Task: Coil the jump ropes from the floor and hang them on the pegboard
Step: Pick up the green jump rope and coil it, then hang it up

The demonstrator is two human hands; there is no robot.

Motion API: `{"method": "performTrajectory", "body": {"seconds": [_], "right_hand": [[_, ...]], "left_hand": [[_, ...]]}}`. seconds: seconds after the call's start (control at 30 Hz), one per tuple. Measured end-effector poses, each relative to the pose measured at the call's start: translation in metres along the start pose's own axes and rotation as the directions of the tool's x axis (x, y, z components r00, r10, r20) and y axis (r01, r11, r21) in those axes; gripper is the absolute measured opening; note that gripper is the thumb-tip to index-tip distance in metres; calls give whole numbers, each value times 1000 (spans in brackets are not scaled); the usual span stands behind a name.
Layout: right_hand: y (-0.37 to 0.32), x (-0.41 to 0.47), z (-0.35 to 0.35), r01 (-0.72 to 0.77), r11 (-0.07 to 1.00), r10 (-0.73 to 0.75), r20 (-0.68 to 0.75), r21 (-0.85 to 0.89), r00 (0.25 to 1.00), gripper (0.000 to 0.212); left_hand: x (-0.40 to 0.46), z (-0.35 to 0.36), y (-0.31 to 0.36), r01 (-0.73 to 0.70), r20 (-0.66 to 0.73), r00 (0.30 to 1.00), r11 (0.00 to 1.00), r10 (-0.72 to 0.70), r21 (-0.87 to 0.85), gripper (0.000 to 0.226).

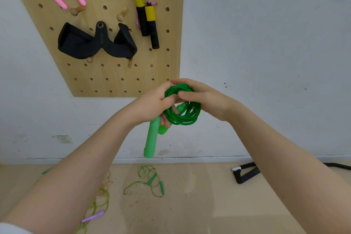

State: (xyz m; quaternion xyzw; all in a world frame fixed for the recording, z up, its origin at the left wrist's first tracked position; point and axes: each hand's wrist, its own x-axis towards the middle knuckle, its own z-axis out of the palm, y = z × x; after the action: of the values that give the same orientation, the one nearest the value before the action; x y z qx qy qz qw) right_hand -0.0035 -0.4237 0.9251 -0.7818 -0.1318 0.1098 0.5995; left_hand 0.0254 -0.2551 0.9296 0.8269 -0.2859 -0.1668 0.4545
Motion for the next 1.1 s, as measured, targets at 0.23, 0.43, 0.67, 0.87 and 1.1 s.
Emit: {"method": "performTrajectory", "body": {"seconds": [0.23,0.43,0.67,0.87,1.1], "right_hand": [[14,6,-17,16,956,-71,180,291,981,22],[42,6,-5,14,905,-24,19,424,1000,67],[44,17,-10,-102,986,51,-335,-134,941,75],[17,36,-11,99,975,-126,-131,-200,983,28],[-5,74,-15,188,899,-241,-87,-396,967,27]], "left_hand": [[3,-2,12,-58,0,998,998,58,2,21],[8,-9,8,-39,-40,999,994,35,-105,18],[23,-11,-1,65,-20,998,998,-65,-16,21],[36,-23,-4,84,-30,996,973,-80,217,17],[47,-50,-14,137,-188,972,990,-140,-32,22]]}}
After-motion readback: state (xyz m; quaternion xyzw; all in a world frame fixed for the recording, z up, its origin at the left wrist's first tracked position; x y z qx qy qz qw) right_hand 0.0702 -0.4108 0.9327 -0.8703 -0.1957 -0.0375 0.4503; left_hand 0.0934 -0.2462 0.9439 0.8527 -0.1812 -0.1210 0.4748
